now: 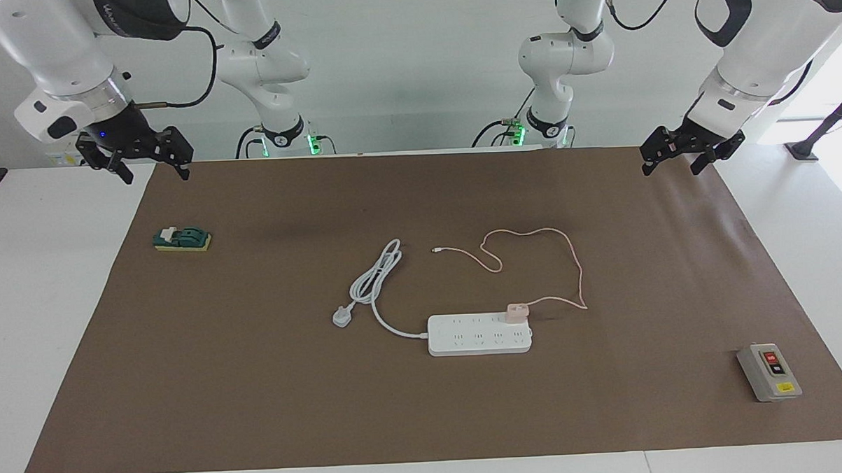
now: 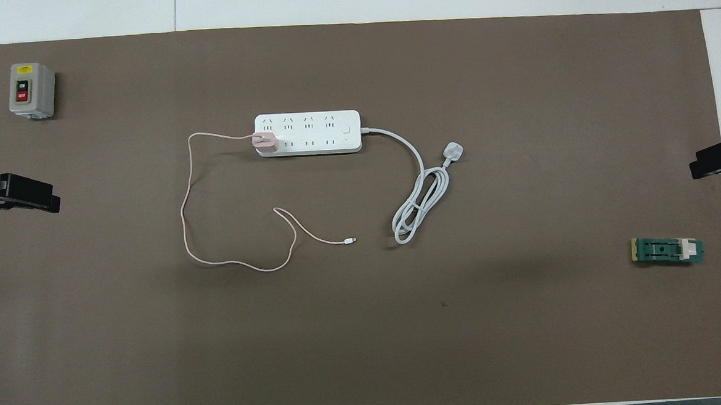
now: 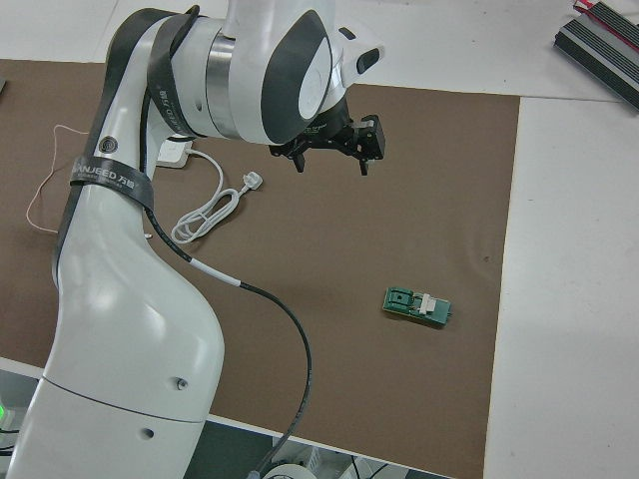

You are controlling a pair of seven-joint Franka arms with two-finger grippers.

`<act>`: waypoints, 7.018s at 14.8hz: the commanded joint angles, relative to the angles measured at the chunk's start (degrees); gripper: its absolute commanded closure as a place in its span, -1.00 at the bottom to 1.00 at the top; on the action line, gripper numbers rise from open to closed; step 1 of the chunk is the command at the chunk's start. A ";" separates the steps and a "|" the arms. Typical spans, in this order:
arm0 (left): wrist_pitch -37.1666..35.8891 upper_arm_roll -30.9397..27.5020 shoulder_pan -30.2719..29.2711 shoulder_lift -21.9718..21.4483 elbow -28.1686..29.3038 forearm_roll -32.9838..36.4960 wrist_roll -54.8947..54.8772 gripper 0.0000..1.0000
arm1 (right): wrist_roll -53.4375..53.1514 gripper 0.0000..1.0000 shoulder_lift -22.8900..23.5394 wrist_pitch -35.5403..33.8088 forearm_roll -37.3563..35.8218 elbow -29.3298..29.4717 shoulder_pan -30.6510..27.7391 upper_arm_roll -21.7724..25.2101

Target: Unplug charger and place it aside

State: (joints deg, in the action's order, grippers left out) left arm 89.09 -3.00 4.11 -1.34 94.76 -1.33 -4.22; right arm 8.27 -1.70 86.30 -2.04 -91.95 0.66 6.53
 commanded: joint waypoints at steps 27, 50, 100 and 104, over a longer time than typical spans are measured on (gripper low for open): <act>14.53 0.10 17.59 22.59 -11.16 -5.18 98.94 -1.00 | -75.03 -1.00 17.15 25.13 33.48 -6.50 17.88 -1.17; 26.92 -0.16 22.52 35.09 -11.79 -1.22 112.94 -1.00 | -83.25 -1.00 55.23 37.01 65.94 26.65 20.17 -7.59; 21.73 -0.25 22.70 29.39 -9.26 1.59 95.15 1.00 | -73.84 0.90 55.32 37.19 63.83 21.90 19.30 -7.24; 21.83 -0.34 21.38 24.04 -2.76 1.59 77.74 1.00 | -73.93 0.22 55.32 37.28 63.83 21.99 19.30 -7.24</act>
State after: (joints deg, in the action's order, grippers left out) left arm 111.11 -3.25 26.37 28.49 85.39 -0.66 81.77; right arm -67.14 53.91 122.89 62.97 -69.39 19.72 -0.48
